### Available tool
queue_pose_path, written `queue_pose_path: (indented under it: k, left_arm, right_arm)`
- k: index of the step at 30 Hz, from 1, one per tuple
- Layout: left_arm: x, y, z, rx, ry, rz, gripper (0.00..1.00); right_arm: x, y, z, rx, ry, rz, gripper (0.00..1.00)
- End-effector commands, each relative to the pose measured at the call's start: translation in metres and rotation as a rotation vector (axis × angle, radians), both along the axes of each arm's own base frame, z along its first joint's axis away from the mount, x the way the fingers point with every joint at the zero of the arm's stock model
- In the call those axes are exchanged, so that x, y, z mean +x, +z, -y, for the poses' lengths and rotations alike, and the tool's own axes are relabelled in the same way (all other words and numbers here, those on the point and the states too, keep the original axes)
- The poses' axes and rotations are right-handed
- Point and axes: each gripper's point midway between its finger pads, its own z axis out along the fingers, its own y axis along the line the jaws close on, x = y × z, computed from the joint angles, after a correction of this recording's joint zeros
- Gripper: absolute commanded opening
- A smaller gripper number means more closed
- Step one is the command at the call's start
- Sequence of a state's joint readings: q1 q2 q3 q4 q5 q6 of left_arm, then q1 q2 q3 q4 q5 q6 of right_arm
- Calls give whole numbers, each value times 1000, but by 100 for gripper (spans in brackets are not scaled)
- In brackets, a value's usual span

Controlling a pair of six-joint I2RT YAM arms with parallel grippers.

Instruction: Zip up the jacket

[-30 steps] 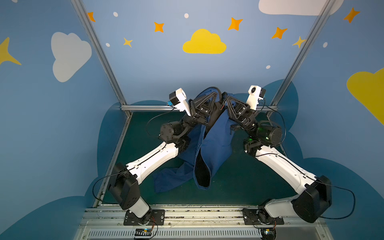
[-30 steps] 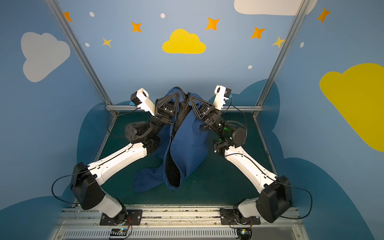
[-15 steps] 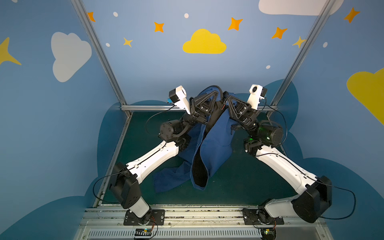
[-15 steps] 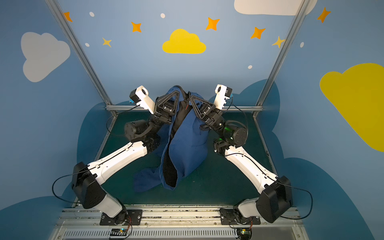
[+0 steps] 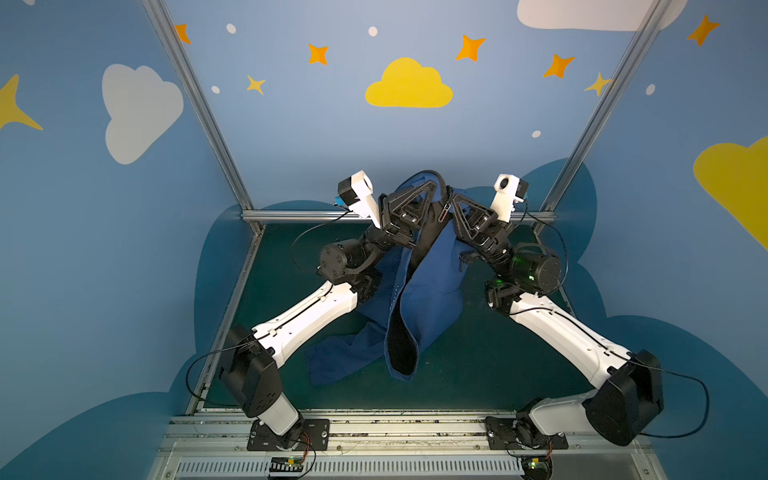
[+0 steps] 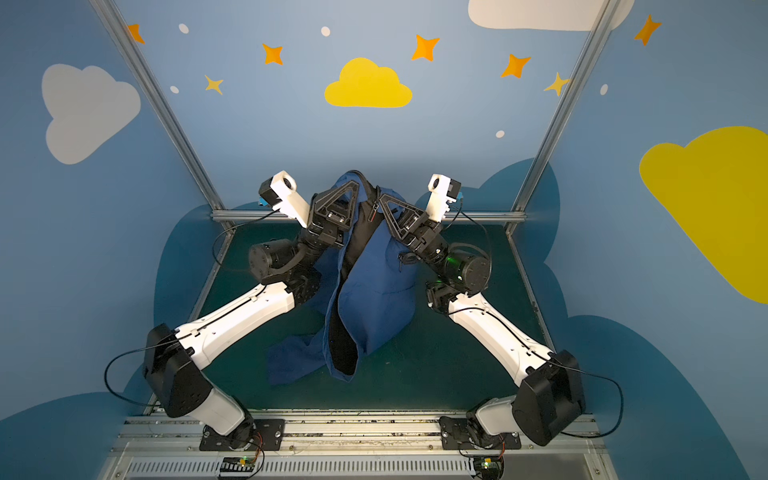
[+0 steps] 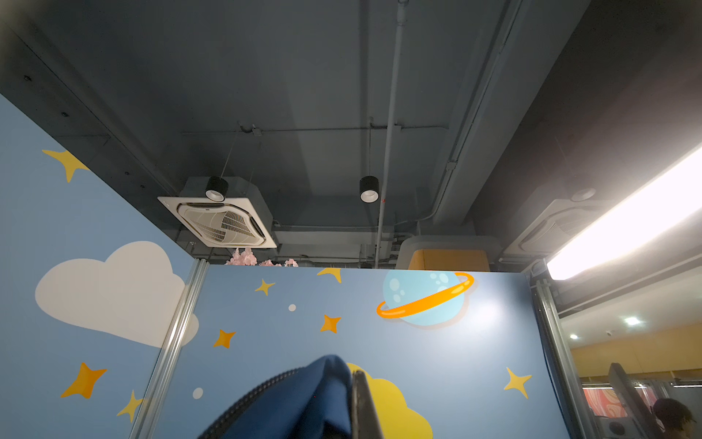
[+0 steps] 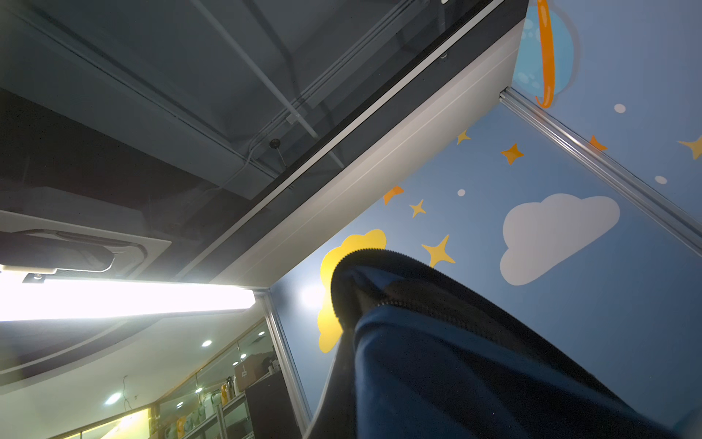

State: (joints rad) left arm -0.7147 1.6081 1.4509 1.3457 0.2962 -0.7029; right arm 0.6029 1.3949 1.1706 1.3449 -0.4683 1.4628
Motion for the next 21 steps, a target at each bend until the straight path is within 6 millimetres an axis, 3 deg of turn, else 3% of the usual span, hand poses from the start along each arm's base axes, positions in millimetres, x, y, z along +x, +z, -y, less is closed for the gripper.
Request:
queue_pose_path:
  k: [1, 21]
  left_arm:
    - [-12, 11, -10, -49, 12, 55, 3]
    - [-6, 8, -7, -50, 10, 35, 3]
  right_arm:
    - [-14, 12, 10, 34, -14, 62, 0]
    - [-25, 29, 14, 67, 22, 100, 0]
